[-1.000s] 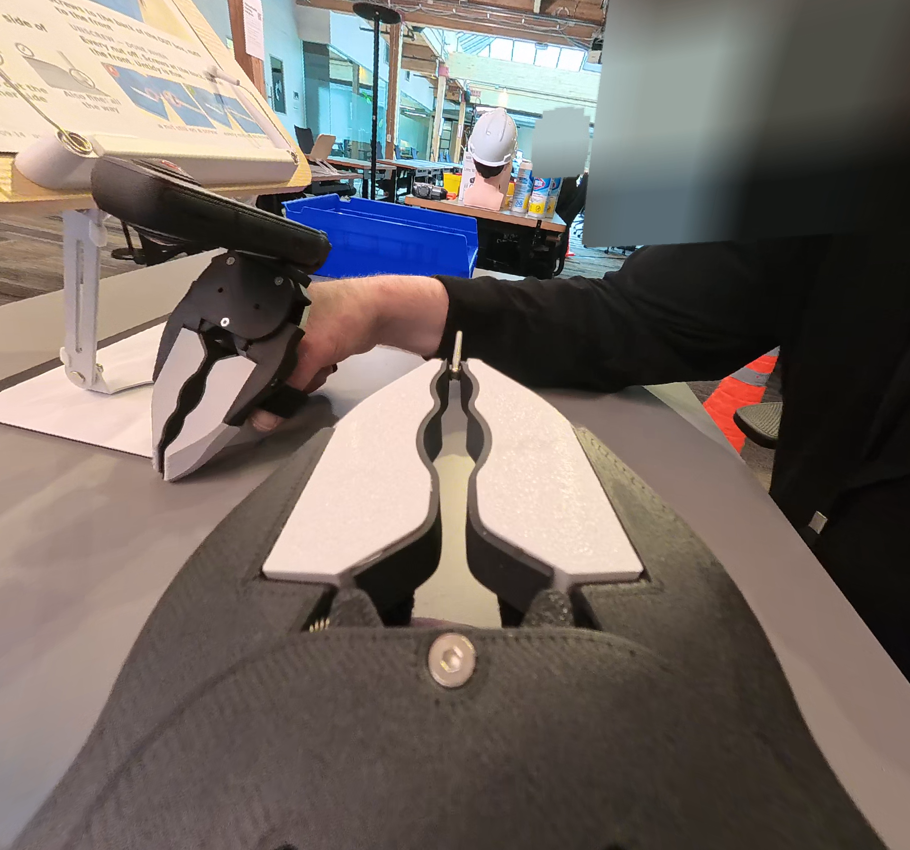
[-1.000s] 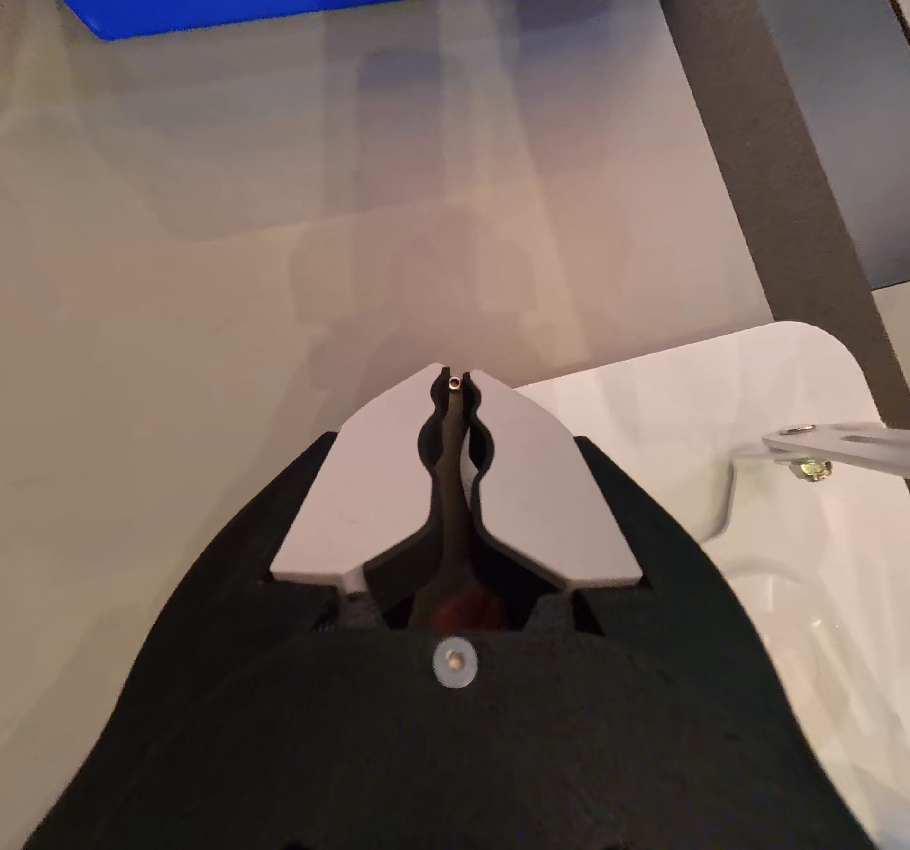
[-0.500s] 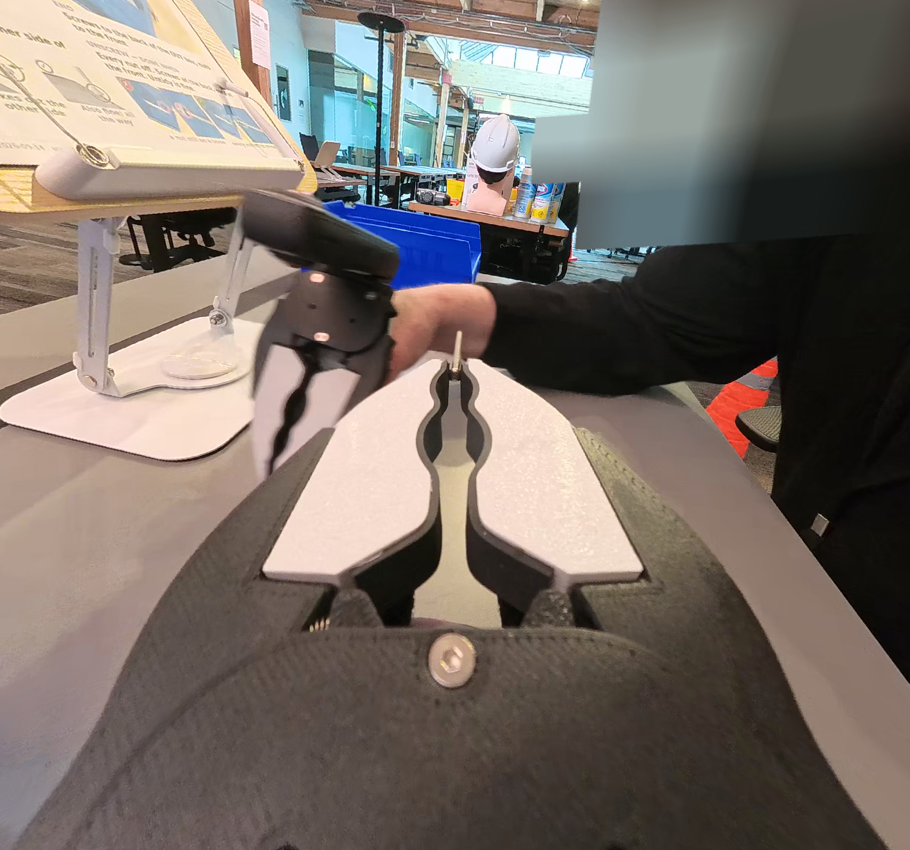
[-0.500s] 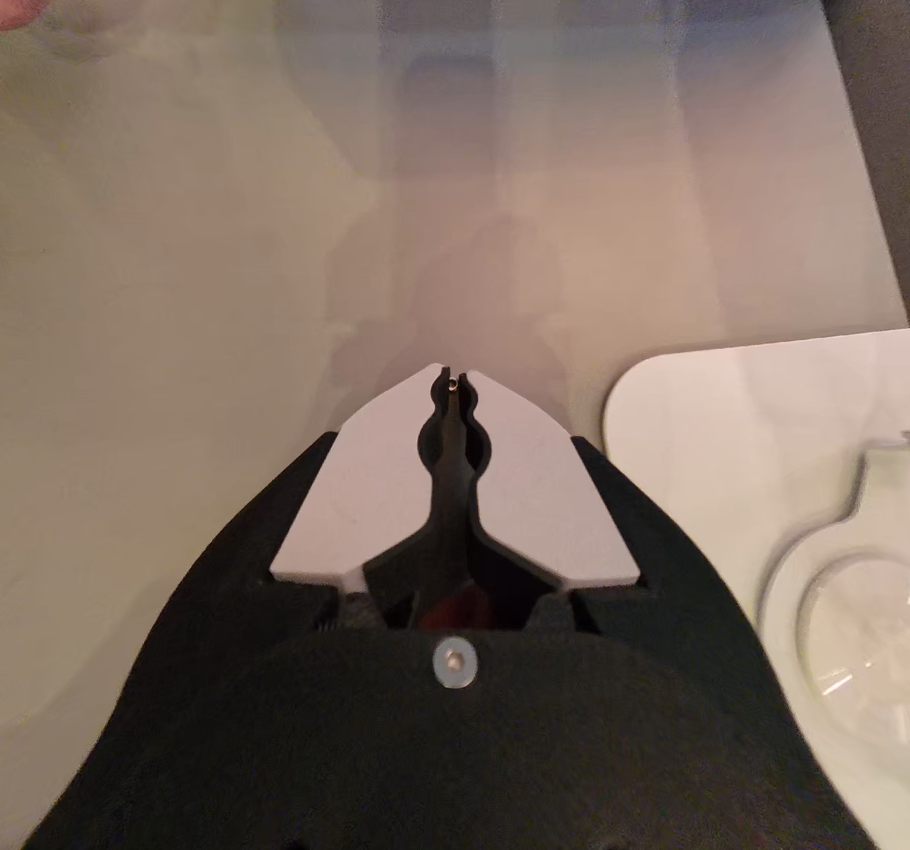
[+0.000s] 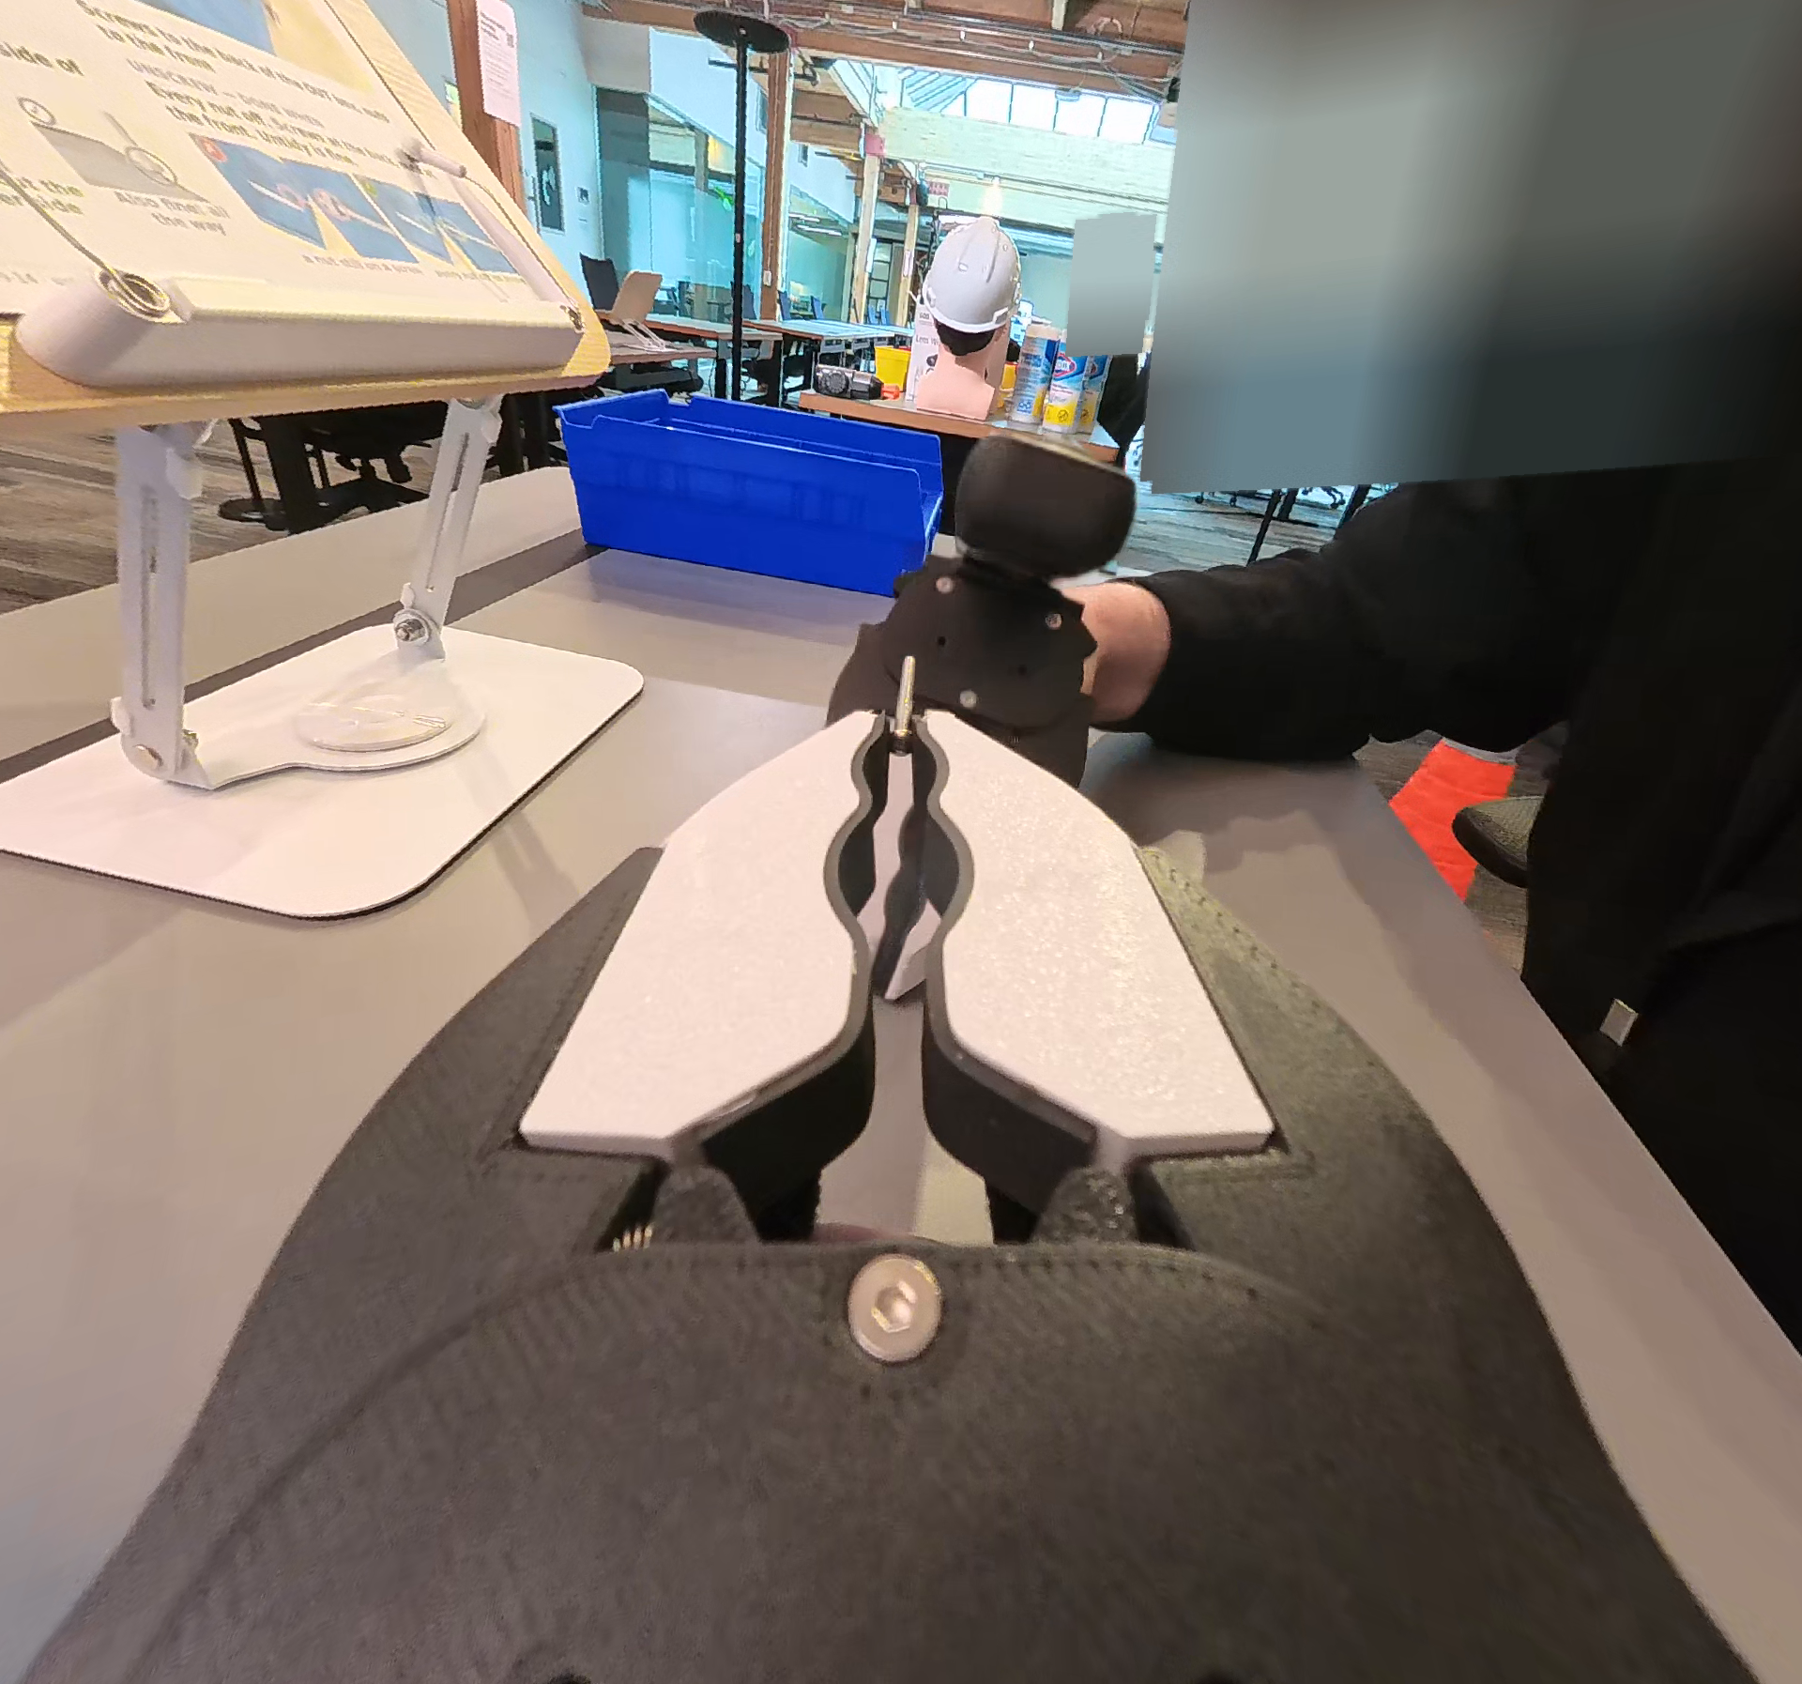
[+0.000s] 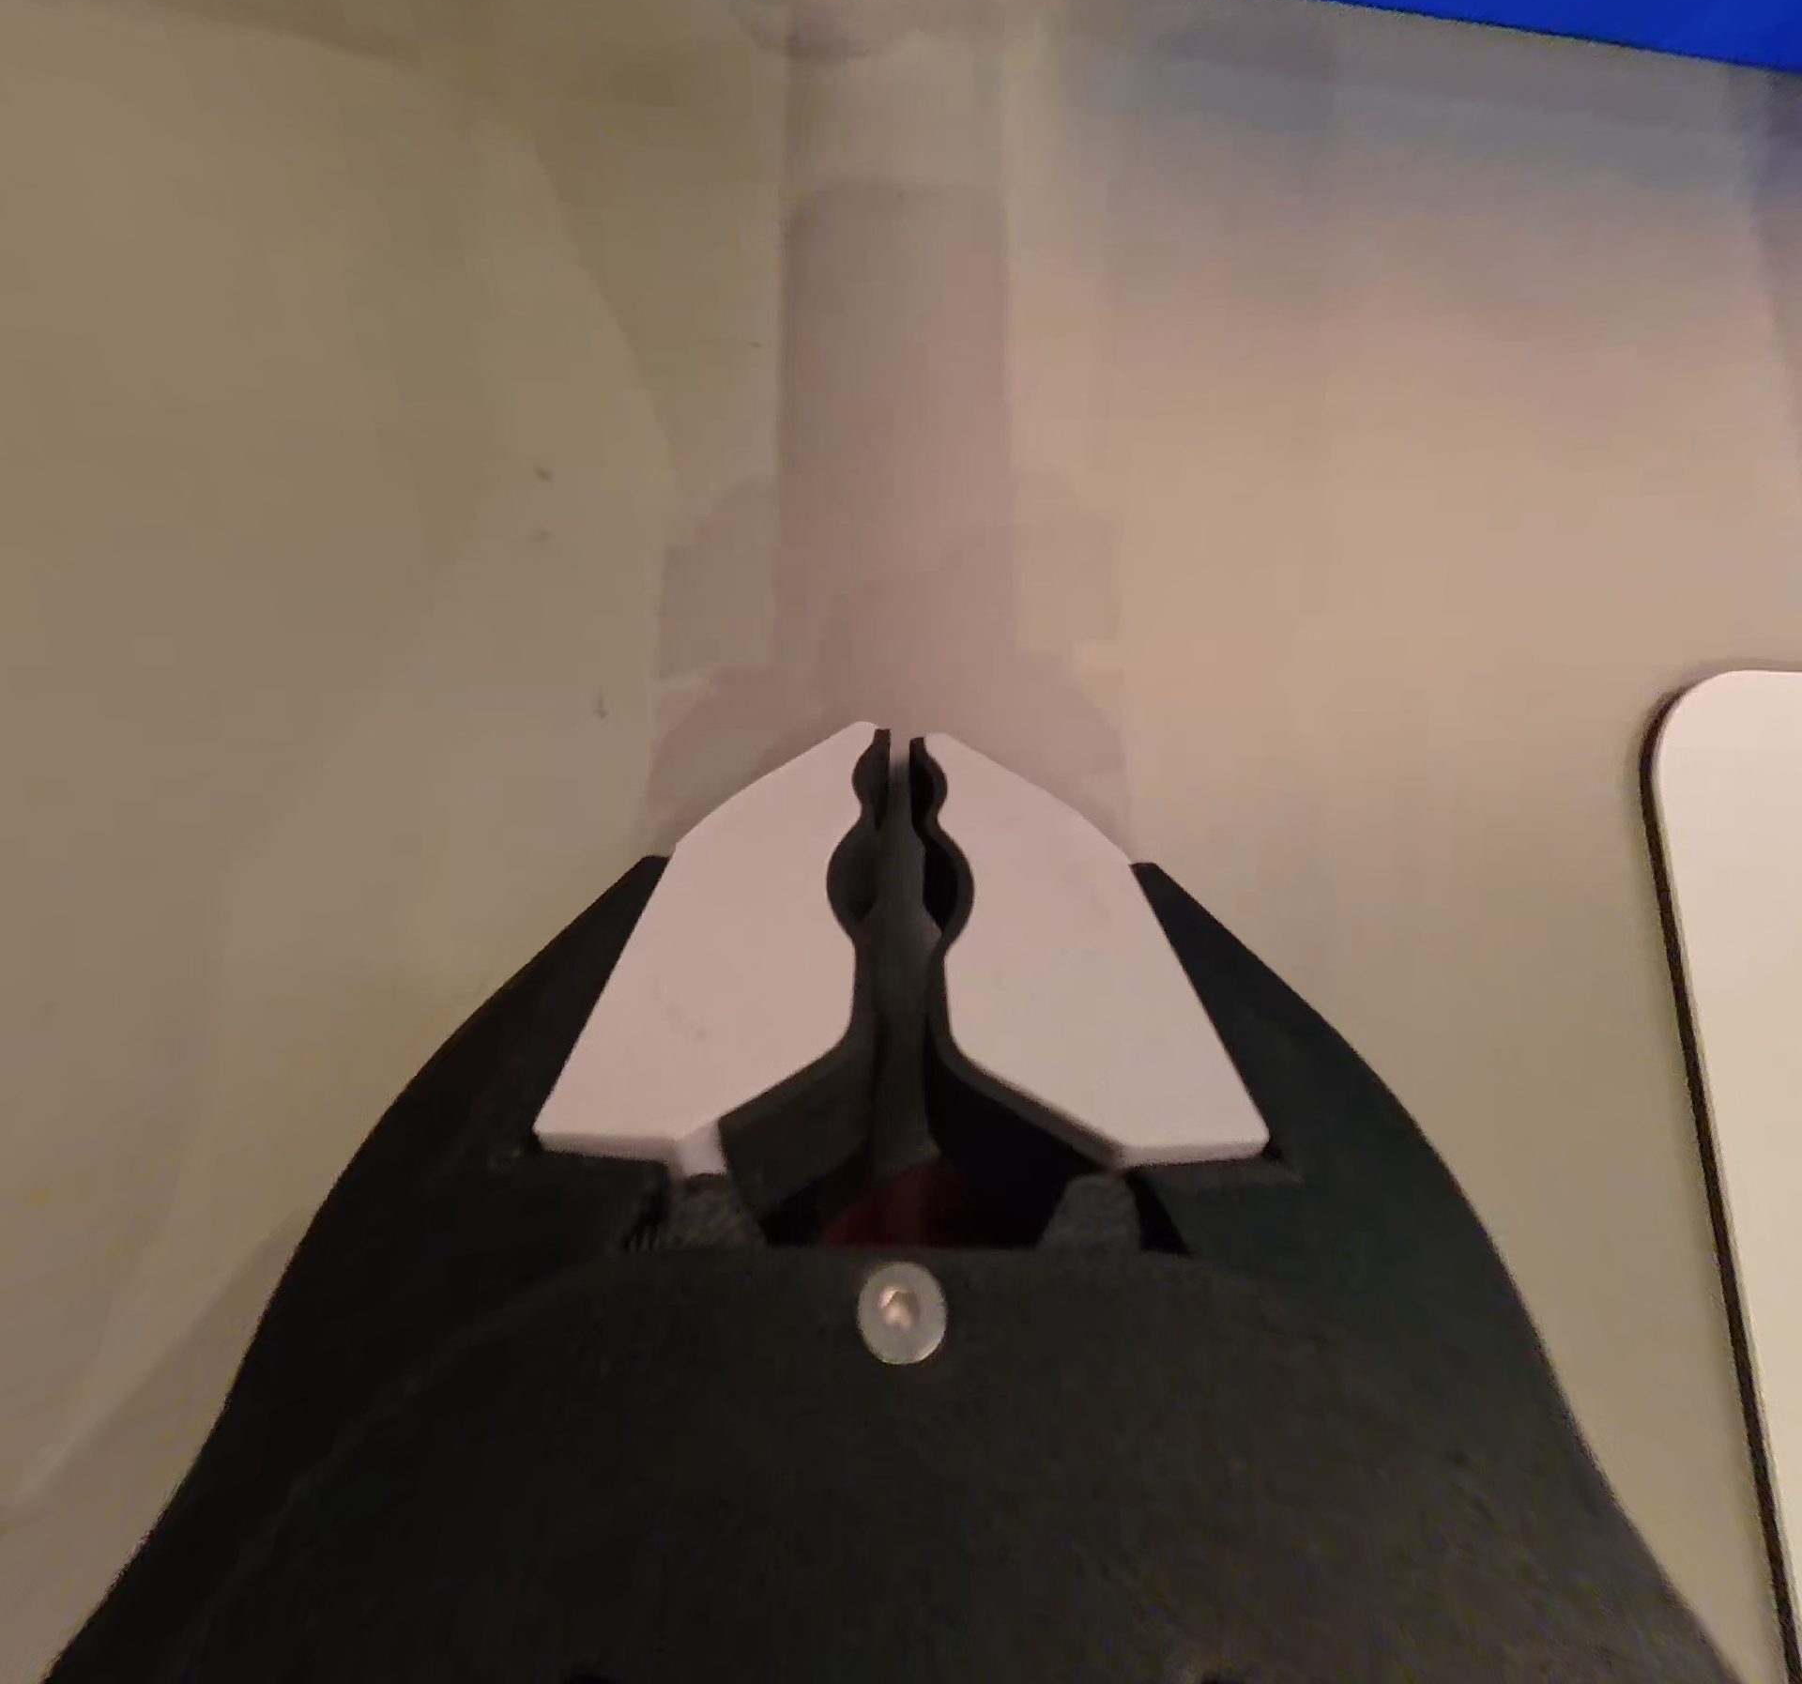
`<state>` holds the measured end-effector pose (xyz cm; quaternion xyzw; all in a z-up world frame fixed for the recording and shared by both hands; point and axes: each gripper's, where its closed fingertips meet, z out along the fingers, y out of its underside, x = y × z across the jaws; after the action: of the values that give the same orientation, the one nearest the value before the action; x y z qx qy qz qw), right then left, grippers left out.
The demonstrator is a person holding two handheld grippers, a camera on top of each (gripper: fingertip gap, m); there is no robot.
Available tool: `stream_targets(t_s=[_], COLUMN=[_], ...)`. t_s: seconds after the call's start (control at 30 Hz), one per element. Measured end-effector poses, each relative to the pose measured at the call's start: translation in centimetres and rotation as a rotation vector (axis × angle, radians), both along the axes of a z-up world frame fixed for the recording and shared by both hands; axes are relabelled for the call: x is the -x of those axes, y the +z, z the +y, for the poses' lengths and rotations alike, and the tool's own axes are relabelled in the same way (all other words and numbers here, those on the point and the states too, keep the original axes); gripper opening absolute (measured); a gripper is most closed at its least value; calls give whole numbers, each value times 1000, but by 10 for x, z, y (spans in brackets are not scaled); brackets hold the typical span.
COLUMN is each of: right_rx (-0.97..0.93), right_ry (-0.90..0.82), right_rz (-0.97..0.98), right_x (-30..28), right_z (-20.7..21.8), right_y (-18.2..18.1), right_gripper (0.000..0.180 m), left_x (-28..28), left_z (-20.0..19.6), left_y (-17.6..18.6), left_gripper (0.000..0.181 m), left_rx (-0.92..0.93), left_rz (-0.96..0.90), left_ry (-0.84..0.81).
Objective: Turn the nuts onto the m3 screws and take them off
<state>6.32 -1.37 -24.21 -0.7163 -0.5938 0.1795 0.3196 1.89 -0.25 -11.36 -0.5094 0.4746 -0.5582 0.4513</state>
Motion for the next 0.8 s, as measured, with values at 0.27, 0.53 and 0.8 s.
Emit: stream_targets(t_s=[0.27,0.53,0.8], right_rx=[4,21,26], right_ry=[-66,-66,-61], right_rz=[80,135,65], right_x=[-34,-83,-100], right_z=[-1,-49,-122], right_y=[25,37,11], right_gripper=[12,14,17], left_x=[3,-6,-15], left_z=[0,-6,-26], left_y=[4,-4,-14], left_gripper=[4,4,4], left_rx=[-7,0,-44], left_rz=[-9,14,78], left_ry=[1,-23,3])
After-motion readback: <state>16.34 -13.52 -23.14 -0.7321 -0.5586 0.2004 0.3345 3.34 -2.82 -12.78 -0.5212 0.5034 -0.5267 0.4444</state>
